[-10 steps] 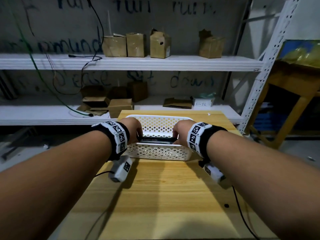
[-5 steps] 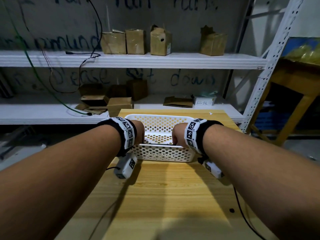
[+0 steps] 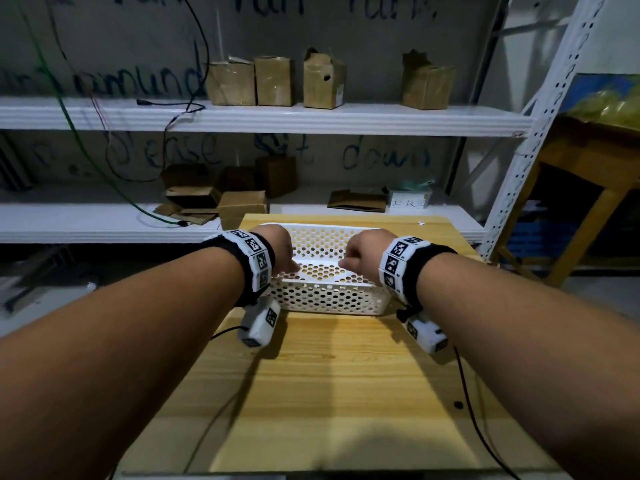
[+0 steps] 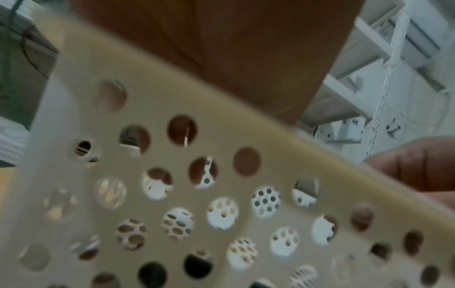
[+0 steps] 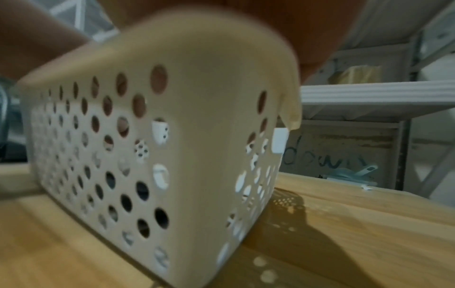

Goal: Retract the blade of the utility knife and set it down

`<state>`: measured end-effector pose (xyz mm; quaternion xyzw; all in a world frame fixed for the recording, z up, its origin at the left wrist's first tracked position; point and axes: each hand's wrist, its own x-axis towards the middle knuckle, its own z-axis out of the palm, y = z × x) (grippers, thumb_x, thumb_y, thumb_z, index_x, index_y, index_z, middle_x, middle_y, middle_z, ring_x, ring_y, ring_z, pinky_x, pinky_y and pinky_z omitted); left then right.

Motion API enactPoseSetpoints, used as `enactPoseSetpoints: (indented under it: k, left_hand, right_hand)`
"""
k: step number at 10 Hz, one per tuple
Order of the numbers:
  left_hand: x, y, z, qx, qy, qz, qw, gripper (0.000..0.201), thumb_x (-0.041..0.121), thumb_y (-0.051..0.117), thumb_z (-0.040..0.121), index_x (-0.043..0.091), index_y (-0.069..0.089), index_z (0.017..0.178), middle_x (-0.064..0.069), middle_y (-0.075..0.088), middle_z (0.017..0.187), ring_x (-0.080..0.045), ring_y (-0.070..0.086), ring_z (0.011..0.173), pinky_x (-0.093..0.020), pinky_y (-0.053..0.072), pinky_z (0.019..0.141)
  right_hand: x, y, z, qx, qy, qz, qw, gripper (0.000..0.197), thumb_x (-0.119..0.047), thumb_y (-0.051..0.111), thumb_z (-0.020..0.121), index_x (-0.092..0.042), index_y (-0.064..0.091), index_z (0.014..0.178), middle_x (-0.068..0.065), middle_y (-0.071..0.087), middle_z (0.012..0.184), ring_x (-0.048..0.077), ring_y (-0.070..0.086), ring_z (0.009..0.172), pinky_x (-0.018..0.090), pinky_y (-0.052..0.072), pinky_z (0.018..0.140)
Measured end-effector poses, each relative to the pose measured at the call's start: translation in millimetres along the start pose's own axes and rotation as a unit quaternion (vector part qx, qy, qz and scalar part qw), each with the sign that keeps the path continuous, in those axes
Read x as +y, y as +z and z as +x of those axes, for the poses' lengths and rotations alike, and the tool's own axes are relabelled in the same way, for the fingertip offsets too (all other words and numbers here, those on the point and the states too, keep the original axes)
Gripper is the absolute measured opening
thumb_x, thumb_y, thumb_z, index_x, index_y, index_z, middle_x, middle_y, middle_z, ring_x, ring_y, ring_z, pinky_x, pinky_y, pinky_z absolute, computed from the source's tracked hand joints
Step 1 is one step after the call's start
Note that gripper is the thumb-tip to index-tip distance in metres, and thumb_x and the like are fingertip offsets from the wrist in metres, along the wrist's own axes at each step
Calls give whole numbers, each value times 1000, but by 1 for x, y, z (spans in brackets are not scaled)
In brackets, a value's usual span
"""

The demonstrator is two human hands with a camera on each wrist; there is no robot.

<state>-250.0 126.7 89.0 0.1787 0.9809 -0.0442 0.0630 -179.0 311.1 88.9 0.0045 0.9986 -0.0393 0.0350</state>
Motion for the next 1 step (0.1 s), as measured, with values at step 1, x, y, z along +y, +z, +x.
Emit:
enactPoseSetpoints:
  k: [1]
  left_hand:
    - [-7, -10, -18, 64, -9, -141, 988, 40, 45, 75, 91, 16, 77, 117, -4, 76, 119, -24, 69, 108, -33, 55, 85]
  right_hand:
    - [5, -8, -18, 83, 11, 83, 993, 30, -52, 59, 94, -24, 69, 91, -1, 70, 90, 22, 64, 87, 31, 48, 75]
